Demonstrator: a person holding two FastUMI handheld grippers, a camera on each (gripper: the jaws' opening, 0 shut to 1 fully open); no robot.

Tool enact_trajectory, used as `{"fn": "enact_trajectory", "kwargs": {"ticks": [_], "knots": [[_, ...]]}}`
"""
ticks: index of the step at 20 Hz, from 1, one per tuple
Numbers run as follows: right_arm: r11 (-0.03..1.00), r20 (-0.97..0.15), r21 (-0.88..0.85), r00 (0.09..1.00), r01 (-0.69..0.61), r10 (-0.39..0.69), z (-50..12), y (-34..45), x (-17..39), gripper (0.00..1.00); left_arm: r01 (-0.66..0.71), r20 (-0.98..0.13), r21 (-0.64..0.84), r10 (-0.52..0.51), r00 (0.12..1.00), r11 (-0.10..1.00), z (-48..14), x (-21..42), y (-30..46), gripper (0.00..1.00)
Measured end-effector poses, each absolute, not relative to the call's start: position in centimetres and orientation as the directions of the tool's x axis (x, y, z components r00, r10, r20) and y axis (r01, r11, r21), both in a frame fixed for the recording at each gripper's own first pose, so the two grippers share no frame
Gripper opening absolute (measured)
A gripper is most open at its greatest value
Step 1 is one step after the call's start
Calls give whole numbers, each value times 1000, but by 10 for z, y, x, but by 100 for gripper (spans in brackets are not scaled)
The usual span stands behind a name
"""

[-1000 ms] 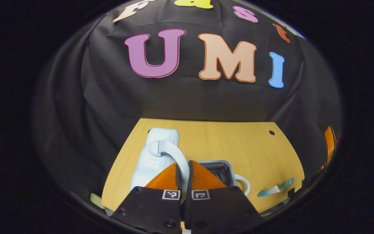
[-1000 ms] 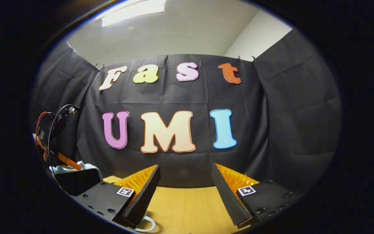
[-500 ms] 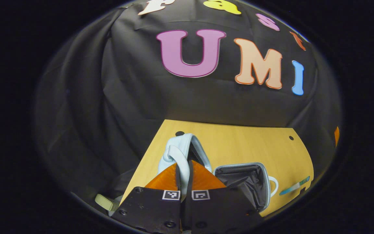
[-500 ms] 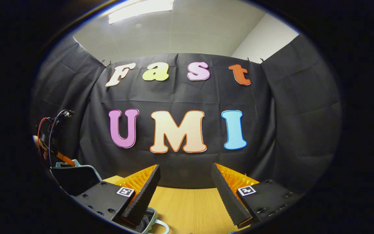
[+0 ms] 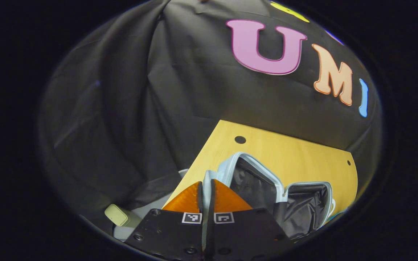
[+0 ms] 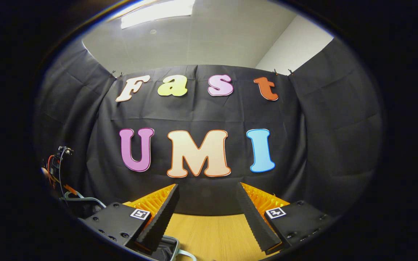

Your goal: First open the suitcase, pack the skin care products into it, and then close the suitcase.

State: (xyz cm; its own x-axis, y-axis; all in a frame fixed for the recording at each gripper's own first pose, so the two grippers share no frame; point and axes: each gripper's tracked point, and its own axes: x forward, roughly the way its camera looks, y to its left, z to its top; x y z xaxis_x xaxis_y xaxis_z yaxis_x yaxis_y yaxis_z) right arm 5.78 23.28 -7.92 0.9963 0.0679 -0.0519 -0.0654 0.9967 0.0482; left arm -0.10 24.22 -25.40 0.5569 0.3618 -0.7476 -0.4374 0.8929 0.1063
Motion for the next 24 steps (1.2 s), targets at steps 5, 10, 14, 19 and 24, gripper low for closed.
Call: {"fn": "enact_trajectory", "kwargs": {"ticks": [5,10,14,19,24], "knots": [[998,-76,31,996,-52,54,-85,231,57,100,-512,-817,95,361,450,854,-277,-18,243,0],[999,-101,-4,994,-38,37,-89,225,51,100,-554,-850,79,346,397,829,-298,-25,242,0],[1000,-131,-16,991,-26,24,-94,218,48,99,-550,-799,170,441,408,817,-297,-26,255,2],[998,-129,-20,990,-56,53,-88,207,44,99,-623,-582,262,636,507,737,-228,-19,267,93],[995,-120,-7,988,-100,98,-82,183,36,96,-663,-335,209,689,642,719,-107,-15,212,93]]}}
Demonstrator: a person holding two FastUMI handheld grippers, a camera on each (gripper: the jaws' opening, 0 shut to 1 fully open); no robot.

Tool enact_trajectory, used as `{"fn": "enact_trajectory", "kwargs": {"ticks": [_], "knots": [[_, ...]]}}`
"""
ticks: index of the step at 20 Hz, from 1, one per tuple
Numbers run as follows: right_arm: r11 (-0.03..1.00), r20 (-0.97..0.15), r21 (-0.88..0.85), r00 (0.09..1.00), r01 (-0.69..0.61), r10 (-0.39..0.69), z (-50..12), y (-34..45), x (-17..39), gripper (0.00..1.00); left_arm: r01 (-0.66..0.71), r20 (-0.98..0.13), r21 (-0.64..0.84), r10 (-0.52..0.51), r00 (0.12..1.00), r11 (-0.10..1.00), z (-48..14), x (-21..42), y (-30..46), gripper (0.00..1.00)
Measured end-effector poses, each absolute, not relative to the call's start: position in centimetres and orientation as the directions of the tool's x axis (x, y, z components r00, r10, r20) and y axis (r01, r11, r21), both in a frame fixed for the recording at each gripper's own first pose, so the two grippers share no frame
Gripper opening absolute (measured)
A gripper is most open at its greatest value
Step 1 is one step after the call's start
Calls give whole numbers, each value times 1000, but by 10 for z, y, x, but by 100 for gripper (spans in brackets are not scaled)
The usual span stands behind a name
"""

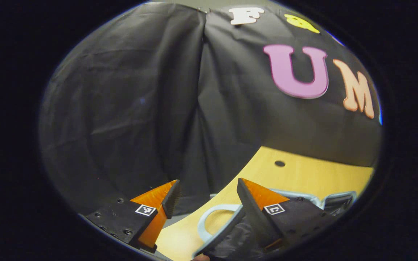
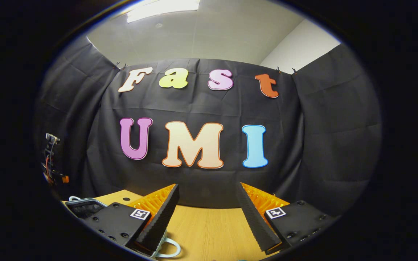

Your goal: First open the suitcase, pack the skin care products into it, and then close the suitcase.

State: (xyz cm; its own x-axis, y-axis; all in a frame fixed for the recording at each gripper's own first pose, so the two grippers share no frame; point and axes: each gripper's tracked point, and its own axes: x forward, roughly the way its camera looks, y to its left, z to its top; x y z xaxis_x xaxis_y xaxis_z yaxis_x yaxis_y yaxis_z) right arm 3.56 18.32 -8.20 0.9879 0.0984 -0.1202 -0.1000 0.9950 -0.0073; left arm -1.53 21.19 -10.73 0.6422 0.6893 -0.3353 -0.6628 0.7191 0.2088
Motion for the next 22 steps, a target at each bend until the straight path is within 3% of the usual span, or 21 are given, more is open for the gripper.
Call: {"fn": "enact_trajectory", "kwargs": {"ticks": [5,13,19,22], "knots": [[992,-98,18,987,-125,126,-74,159,23,99,-597,-207,149,616,761,788,-28,-44,130,94],[993,-73,46,991,-106,109,-68,115,3,99,-434,-77,90,440,894,897,75,-140,26,93],[994,-75,40,992,-101,103,-71,90,-12,99,-293,-131,50,297,946,955,102,-200,21,94],[995,-85,31,991,-97,99,-73,75,-22,99,-227,-165,48,232,959,973,90,-178,-1,94]]}}
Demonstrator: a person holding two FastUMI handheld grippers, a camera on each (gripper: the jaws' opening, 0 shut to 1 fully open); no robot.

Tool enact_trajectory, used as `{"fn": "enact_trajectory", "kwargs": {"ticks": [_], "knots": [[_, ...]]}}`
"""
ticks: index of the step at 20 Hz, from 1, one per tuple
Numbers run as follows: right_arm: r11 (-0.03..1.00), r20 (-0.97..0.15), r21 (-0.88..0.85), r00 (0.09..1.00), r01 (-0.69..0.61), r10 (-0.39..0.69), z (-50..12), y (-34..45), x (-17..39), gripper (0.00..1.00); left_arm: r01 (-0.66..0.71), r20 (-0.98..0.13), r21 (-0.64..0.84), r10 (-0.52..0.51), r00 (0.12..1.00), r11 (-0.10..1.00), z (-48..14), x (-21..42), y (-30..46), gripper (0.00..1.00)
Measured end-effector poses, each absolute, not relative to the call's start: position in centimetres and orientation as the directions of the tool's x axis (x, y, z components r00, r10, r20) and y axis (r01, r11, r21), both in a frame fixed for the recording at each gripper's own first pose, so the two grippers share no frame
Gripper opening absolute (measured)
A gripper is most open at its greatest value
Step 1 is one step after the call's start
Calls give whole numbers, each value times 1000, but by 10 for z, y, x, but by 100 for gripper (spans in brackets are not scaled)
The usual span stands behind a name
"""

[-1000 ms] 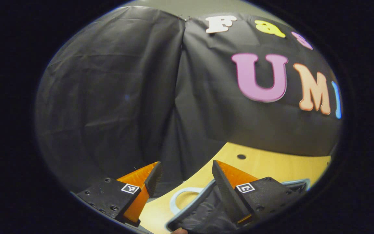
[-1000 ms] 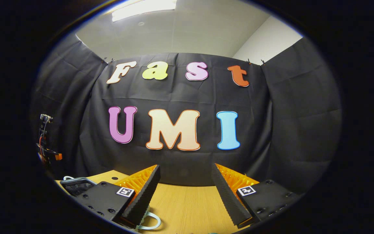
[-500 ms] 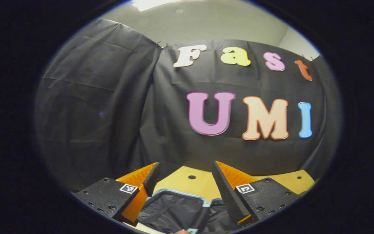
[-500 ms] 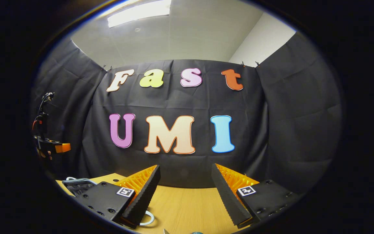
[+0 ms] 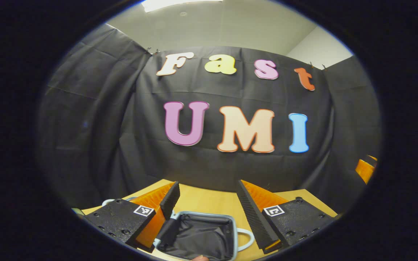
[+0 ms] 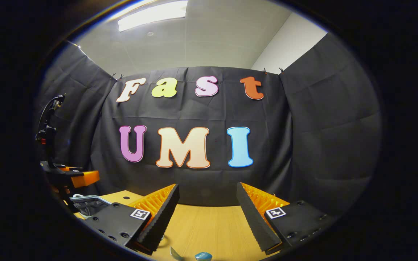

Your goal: First open the suitcase, pack the skin care products into it, and then close the suitcase.

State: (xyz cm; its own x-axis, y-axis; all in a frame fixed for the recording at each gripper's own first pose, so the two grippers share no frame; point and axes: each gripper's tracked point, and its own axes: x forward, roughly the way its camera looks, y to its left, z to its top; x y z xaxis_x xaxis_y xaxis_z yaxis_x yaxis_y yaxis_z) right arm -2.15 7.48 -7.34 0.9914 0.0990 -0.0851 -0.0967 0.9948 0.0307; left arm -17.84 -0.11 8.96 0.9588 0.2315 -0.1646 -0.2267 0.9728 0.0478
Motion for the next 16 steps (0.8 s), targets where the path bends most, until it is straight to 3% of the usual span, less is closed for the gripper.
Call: {"fn": "enact_trajectory", "kwargs": {"ticks": [8,16], "knots": [[997,-128,19,989,-69,71,-85,33,-46,99,-102,-284,10,100,953,995,43,-186,-71,94],[999,-157,11,986,-50,51,-94,7,-58,99,11,-450,10,-6,893,1000,-13,-211,-112,94]]}}
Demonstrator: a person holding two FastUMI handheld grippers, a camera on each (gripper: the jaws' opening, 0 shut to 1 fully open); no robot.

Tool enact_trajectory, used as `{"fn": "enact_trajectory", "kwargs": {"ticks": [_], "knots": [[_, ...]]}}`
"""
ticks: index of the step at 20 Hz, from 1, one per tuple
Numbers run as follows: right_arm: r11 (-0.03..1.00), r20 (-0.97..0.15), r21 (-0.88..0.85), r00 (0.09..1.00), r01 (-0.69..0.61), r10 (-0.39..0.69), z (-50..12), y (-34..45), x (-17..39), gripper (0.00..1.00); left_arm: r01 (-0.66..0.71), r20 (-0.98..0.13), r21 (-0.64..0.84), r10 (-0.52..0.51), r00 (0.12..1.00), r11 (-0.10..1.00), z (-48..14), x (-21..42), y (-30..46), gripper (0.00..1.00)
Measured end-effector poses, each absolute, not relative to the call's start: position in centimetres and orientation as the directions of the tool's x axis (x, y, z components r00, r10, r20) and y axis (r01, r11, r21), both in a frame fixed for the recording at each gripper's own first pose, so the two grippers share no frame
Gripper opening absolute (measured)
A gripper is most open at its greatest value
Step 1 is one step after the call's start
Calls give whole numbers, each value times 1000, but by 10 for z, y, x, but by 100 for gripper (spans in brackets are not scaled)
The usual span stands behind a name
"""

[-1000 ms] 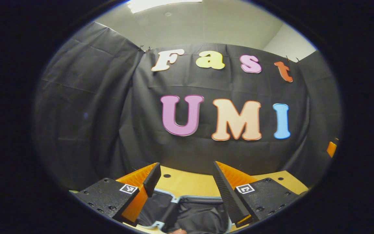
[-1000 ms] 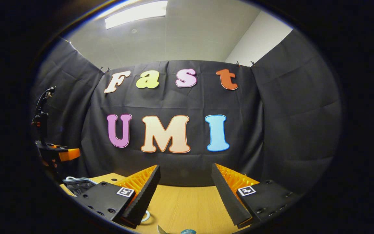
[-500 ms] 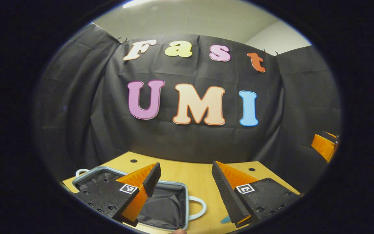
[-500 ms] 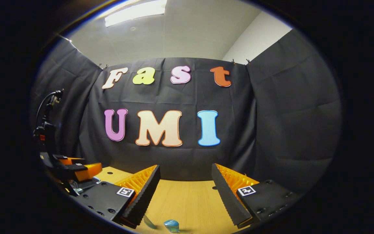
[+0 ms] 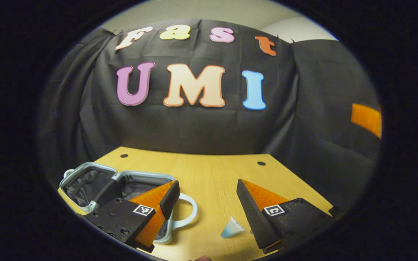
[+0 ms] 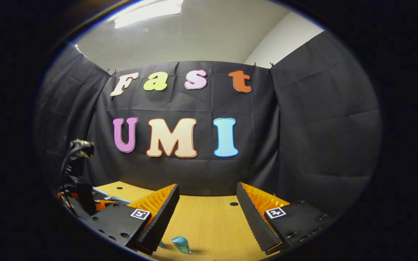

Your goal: First open the suitcase, pack the skin care products into it, and then close the suitcase.

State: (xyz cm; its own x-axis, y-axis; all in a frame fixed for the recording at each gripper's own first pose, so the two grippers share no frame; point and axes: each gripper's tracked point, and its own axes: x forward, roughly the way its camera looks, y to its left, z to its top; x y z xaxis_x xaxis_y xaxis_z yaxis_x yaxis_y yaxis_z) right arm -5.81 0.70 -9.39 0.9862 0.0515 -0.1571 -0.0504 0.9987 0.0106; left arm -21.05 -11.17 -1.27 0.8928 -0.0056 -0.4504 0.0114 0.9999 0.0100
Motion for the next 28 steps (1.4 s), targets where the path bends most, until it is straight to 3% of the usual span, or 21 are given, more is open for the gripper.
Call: {"fn": "enact_trajectory", "kwargs": {"ticks": [10,13,15,28], "knots": [[995,-210,-42,975,-86,76,-125,7,-65,99,54,-697,8,-33,717,999,-93,-262,-127,92],[992,-240,-30,965,-120,110,-150,18,-68,99,55,-713,52,-1,701,997,-103,-268,-120,51],[988,-259,-14,955,-153,144,-167,29,-68,100,78,-712,18,-42,701,997,-101,-263,-124,24],[967,-503,73,828,-246,248,-326,89,-81,100,28,-605,39,1,796,999,38,-255,-53,23]]}}
